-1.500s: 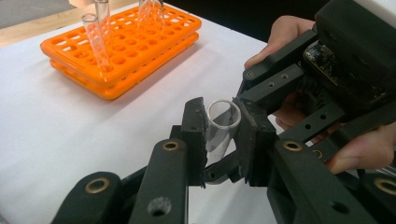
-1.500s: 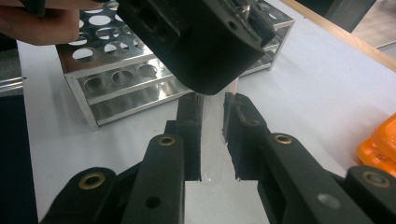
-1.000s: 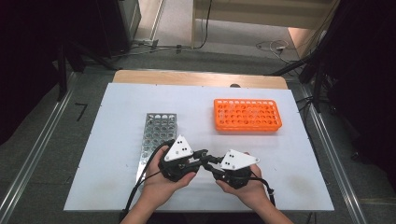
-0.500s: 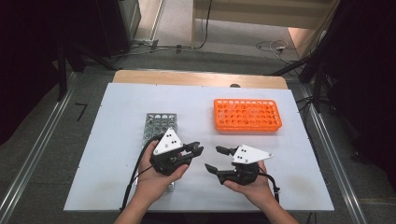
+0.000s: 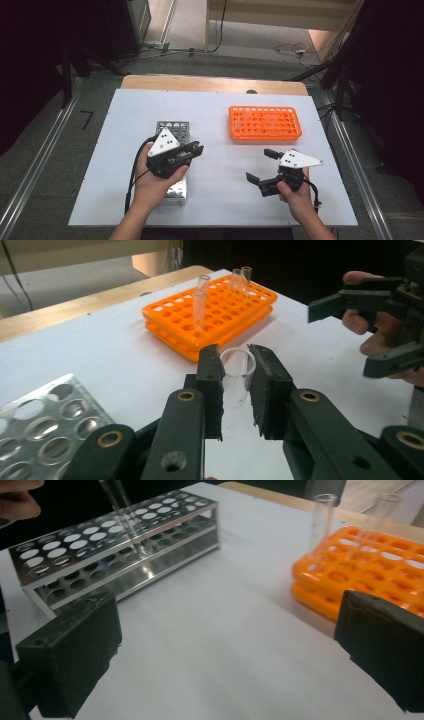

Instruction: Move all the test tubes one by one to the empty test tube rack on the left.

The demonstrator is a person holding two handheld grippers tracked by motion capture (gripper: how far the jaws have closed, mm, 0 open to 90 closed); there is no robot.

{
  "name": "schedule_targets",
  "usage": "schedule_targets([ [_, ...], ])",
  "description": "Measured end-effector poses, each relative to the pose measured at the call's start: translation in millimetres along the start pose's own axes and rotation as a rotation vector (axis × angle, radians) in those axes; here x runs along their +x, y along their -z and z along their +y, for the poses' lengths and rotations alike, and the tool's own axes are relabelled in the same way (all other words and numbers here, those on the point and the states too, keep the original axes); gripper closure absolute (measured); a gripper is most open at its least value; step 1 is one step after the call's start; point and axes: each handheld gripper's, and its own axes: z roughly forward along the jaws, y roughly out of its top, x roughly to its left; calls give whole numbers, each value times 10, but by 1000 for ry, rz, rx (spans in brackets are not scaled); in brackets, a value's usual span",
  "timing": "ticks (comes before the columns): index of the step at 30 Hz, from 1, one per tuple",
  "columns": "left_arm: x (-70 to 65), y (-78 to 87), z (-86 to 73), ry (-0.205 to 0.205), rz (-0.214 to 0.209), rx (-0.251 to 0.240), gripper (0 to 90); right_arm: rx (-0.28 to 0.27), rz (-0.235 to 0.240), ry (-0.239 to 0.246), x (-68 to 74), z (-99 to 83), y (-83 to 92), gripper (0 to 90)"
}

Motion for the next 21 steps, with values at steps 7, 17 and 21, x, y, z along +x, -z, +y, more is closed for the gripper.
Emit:
schedule_targets([
  [7,164,38,63,7,36,-12,750,-1,-38,-19,-166,-84,153,0],
  [17,342,19,144,14,93,-31,750,19,-92,-42,-333,-267,361,0],
  [21,424,17,171,22,118,-37,750,28,-107,-57,-405,-331,420,0],
])
